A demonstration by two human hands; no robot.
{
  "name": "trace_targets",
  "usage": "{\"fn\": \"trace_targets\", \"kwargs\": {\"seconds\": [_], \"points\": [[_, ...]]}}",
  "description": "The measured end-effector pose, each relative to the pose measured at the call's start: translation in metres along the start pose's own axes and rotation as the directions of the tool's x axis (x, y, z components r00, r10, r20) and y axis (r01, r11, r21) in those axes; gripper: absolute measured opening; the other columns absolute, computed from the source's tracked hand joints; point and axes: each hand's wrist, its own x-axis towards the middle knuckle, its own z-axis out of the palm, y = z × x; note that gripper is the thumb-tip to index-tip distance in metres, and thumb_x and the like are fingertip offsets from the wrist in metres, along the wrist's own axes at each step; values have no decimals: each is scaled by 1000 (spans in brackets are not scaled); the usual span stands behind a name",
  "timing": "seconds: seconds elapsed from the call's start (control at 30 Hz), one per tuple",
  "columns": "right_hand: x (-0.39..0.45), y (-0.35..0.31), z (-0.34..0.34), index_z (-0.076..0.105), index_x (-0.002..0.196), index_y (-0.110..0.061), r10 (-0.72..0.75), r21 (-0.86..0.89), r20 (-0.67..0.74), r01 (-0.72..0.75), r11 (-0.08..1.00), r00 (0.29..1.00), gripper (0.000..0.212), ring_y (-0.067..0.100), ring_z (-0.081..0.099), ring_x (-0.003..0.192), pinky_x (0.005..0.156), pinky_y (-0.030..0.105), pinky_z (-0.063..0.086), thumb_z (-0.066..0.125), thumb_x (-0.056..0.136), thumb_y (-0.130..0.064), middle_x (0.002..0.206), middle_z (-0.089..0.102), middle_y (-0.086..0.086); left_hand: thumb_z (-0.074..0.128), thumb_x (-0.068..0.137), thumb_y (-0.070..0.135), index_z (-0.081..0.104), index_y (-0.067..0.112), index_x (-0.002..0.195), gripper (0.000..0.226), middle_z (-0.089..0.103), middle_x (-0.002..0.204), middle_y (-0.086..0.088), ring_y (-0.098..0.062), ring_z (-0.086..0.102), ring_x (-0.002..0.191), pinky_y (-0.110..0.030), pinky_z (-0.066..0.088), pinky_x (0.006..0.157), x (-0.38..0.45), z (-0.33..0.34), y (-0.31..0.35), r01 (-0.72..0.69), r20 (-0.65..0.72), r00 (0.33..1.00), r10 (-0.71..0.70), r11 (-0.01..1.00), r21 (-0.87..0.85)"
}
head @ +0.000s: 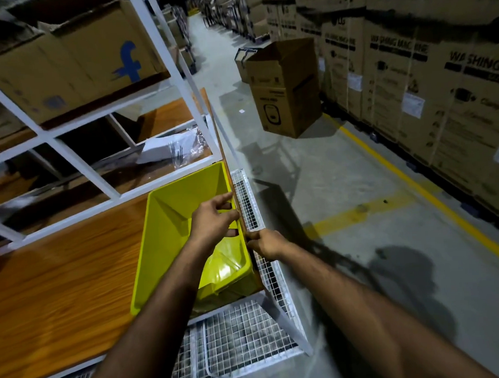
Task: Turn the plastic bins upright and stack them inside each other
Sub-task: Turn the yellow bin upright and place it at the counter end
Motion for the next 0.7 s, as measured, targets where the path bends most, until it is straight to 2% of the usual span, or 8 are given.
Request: {"fn": "trace_targets", "kwargs": {"seconds": [0.07, 0.2, 0.27, 0.37, 0.53, 0.7], "points": [[1, 2, 0, 64, 129, -29, 6, -12, 1, -6, 1000, 1000, 38, 18, 56, 85, 74, 24, 37, 55, 92, -28, 109, 70, 9, 70, 79, 4, 60, 19, 133, 57, 62, 113, -9, -23, 67, 87, -33, 58, 56, -1, 0, 0, 2, 2, 1000, -2, 1000, -2], [3, 3, 2, 66, 127, -30, 22, -38, -1, -22, 999, 1000, 37, 21, 61, 86, 71, 24, 40, 56, 91, -29, 108, 71, 9, 70, 82, 5, 58, 20, 133, 55, 61, 114, -7, -23, 66, 94, -31, 58, 56, -2, -2, 1, -2, 29, 1000, 2, 1000, 1], [4, 5, 3, 68, 123, -29, 22, -52, 3, -22, 998, 1000, 35, 22, 62, 80, 64, 26, 43, 56, 91, -28, 98, 70, 7, 70, 82, 4, 58, 20, 134, 55, 60, 115, -8, -23, 66, 95, -32, 59, 58, -2, -2, 3, -3, 46, 999, 3, 1000, -1], [5, 5, 1, 70, 120, -27, 28, -43, -3, -28, 999, 1000, 32, 17, 53, 62, 57, 26, 44, 56, 91, -28, 82, 63, 4, 71, 81, 5, 58, 19, 133, 55, 60, 114, -8, -21, 66, 92, -33, 59, 58, -2, -3, 3, 1, 46, 999, -1, 1000, -13], [8, 5, 1, 70, 119, -24, 45, -39, -25, -46, 998, 999, 31, 17, 54, 64, 59, 26, 42, 57, 92, -28, 81, 62, 4, 71, 81, 3, 59, 20, 132, 56, 60, 111, -5, -20, 66, 92, -30, 57, 56, -2, -5, 4, 10, 60, 998, -8, 1000, -28], [11, 8, 4, 72, 115, -21, 51, -29, -40, -52, 998, 998, 30, 21, 59, 74, 67, 26, 44, 58, 91, -29, 84, 65, 5, 71, 80, 2, 61, 21, 130, 54, 61, 108, -4, -16, 65, 88, -29, 56, 55, 0, -5, 3, 14, 77, 997, -10, 999, -47]]}}
